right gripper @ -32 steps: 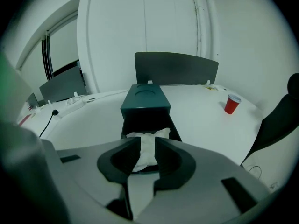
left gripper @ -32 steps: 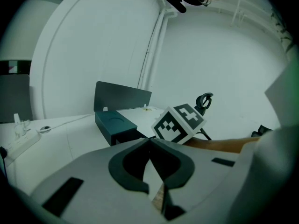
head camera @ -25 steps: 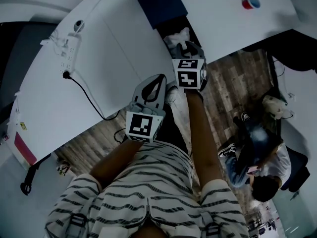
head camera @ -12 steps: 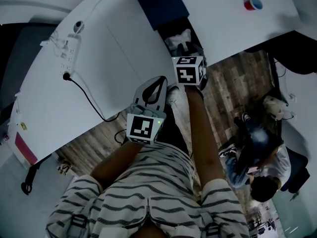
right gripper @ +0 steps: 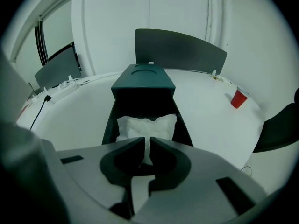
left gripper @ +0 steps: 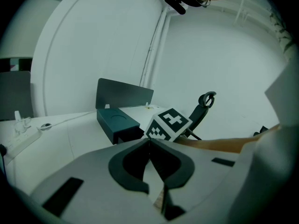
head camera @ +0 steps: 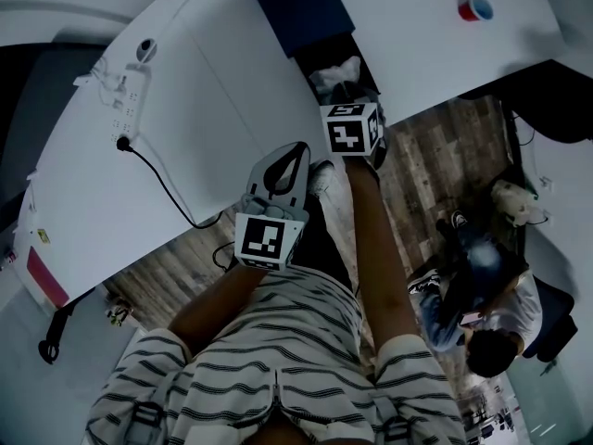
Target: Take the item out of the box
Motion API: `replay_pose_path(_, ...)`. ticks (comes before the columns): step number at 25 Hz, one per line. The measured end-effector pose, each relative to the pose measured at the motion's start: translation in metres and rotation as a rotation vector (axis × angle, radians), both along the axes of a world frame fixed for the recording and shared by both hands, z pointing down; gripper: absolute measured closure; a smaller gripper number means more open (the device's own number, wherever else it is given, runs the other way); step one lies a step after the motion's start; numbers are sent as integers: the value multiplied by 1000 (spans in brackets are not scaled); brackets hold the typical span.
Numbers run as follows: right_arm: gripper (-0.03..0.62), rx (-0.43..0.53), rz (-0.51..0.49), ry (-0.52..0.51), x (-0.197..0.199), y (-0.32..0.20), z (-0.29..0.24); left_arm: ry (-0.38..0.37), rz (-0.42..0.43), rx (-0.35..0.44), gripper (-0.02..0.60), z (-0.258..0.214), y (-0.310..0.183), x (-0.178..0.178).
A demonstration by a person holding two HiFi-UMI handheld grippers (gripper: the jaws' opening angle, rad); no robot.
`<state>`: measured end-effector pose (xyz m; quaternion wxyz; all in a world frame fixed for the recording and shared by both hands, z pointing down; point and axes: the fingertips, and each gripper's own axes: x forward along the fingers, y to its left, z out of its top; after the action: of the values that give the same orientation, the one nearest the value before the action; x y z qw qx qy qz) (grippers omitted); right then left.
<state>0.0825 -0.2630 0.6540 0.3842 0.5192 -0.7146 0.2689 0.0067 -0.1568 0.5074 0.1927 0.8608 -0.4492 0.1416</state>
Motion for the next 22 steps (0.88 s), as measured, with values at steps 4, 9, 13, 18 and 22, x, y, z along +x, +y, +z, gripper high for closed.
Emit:
replay_pose_path(4, 566, -2, 7, -2, -1, 1, 1, -8, -15, 3, 555, 0, 0, -4)
replay_pose_path(9, 572, 9, 10, -4, 1, -1, -2, -8, -12, 7, 555, -1, 0, -5)
replay_pose_path(13, 574, 37, 33, -24, 4, 0, -7, -11, -8, 11, 555, -2, 2, -5)
replay_pose_path(18, 574, 57, 43, -34, 5, 0, -14, -11, -5, 17, 555, -4, 2, -6)
replay_pose_path(22, 574, 82, 49, -41, 7, 0, -22, -7, 1, 25, 555, -7, 3, -4)
